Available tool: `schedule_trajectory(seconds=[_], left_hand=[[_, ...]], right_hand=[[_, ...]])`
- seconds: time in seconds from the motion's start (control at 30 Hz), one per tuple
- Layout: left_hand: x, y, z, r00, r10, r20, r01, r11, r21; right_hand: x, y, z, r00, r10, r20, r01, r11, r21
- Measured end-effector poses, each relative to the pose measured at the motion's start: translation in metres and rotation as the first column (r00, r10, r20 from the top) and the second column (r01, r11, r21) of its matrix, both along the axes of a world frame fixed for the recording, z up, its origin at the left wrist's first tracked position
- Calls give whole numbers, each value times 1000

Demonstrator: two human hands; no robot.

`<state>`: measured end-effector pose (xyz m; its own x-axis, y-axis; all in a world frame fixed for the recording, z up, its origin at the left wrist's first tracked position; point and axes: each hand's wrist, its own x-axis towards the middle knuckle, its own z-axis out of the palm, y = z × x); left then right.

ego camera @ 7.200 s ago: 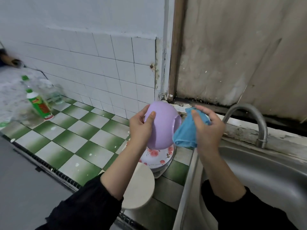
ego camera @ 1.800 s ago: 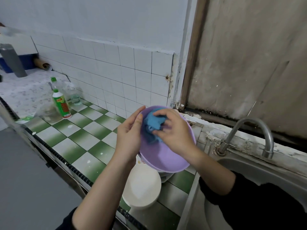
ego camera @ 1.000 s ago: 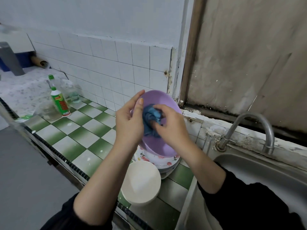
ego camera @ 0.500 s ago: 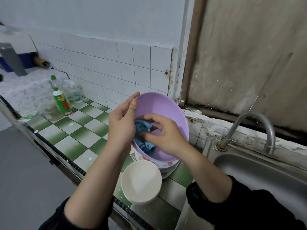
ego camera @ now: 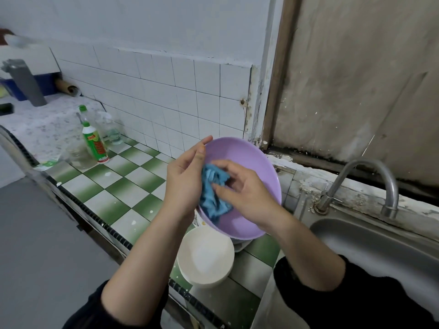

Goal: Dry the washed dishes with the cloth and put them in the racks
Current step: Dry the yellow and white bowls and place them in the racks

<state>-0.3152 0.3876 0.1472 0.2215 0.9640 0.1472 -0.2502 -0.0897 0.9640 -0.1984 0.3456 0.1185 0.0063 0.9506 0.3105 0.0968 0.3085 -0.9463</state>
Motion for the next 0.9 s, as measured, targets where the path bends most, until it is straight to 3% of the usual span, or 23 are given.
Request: schedule_trajectory(seconds=[0.07,0.1,0.17,0.23,0.27,0.3,0.37,0.43,0.5,0.53,0.6,0.67,0.77,0.9], left_hand=[[-5,1,-2,999,-7,-37,6,1000,-19],[-9,2,-4,999,-18,-48,16,999,-45],[-14,1,-9,996,-46,-77,40,996,-78],[-15,-1,-11,992,-69,-104,60,995,-86],[-14,-1,-12,991,-81,-104,71,993,-94],[-13,-2,-11,992,-89,-95,79,991,-108],[-11,-1,-9,993,-94,-73,83,986,-141],[-11,0,-6,993,-103,-61,92,982,-163],[-15,0,-3,994,-97,-53,86,982,-171],[-19,1,-2,996,-73,-44,65,983,-174],[-27,6,-2,999,20,-28,-25,983,-180],[-34,11,-3,993,117,5,-114,973,-200],[-33,12,-6,978,190,81,-166,957,-237],[-20,4,-12,964,242,114,-212,951,-224]], right_hand=[[15,-10,6,932,255,259,-225,964,-141],[24,-13,11,815,363,452,-291,930,-223],[45,-12,15,408,414,814,-278,905,-321],[64,-3,19,3,244,970,-172,956,-240],[70,3,21,-131,84,988,-157,982,-104],[73,10,24,-171,-113,979,-204,976,77],[76,22,27,-60,-373,926,-325,884,336],[71,31,29,55,-530,846,-442,747,496],[68,37,22,75,-601,796,-500,668,551],[67,38,16,50,-595,802,-494,683,538],[62,33,12,-46,-465,884,-414,814,407],[57,23,17,-67,-167,984,-287,947,141],[51,10,31,81,187,979,-216,962,-166],[22,2,29,433,291,853,-238,950,-203]])
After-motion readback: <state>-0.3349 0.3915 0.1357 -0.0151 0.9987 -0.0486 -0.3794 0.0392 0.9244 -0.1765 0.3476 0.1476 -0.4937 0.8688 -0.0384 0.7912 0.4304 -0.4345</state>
